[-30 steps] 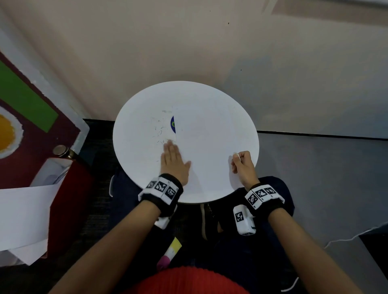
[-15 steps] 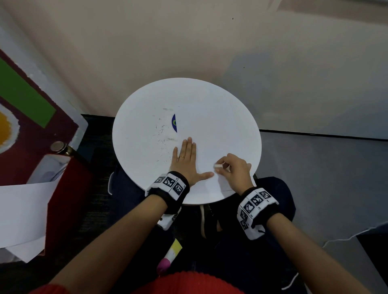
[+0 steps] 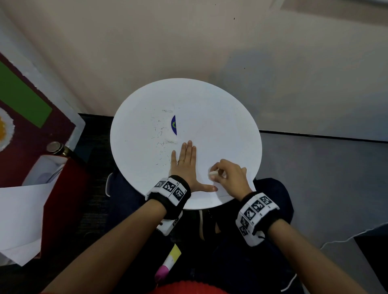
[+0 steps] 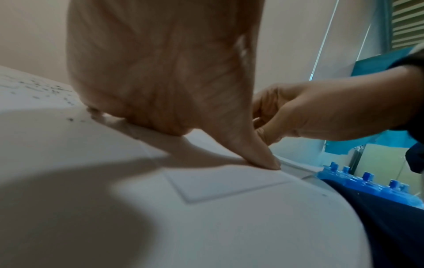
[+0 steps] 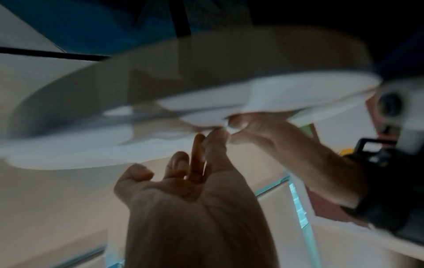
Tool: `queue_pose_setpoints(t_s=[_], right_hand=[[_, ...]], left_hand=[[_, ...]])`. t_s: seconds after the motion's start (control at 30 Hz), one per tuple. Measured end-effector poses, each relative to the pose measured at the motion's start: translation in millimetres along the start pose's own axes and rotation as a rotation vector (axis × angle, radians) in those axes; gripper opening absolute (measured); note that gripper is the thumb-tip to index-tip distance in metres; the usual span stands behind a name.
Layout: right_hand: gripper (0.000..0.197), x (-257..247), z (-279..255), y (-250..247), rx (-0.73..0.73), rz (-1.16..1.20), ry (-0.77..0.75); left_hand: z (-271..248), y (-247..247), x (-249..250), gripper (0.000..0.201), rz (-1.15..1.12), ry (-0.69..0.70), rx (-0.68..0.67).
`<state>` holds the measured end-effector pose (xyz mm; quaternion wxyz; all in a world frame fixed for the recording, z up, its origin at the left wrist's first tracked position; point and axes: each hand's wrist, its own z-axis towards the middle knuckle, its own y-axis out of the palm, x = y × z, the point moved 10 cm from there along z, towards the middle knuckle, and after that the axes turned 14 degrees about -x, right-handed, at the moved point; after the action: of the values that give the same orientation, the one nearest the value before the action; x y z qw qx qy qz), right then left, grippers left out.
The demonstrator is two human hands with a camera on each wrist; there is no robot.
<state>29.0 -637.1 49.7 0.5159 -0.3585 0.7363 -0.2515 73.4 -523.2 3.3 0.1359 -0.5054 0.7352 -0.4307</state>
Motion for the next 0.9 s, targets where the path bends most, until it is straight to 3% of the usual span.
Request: queue_pose_setpoints(t_s=[0.07, 0.17, 0.23, 0.3, 0.57, 0.67, 0.77, 0.9], right_hand=[[0.003, 10.2, 7.6, -18.5, 0.073, 0.065, 0.052], [0.006, 47.0, 8.5, -49.5, 0.312, 0.173, 0.289], [0.012, 65.9, 5.4, -45.4, 0.307, 0.168, 0.432], [0.012, 73.7, 3.8, -38.8, 0.273, 0.194, 0.474], [0.012, 80.7, 1.7, -44.3, 0.207, 0.414, 0.295], [0.009, 57.8, -5.3, -59.5, 0.273, 0.276, 0.146], [0.006, 31.6, -19.7, -93.2, 0.457, 0.156, 0.046], [0.006, 0.1, -25.5, -129.1, 0.52, 0.043, -0.08]], left_hand=[[-1.2, -0.5, 0.7, 0.147, 0.006, 0.004, -0.009], [-4.7, -1.5, 0.4, 0.145, 0.02, -0.002, 0.001], [-5.0, -1.5, 1.4, 0.145, 0.022, 0.004, -0.012], [-4.2, -0.6, 1.3, 0.145, 0.022, -0.001, -0.022], [-4.5, -1.5, 1.6, 0.139, 0.039, -0.011, -0.027], [-5.3, -1.9, 0.5, 0.108, 0.096, -0.019, 0.003], [-6.7, -5.1, -13.8, 0.076, 0.123, -0.093, 0.054], [-6.1, -3.7, -22.5, 0.069, 0.132, -0.135, 0.046]])
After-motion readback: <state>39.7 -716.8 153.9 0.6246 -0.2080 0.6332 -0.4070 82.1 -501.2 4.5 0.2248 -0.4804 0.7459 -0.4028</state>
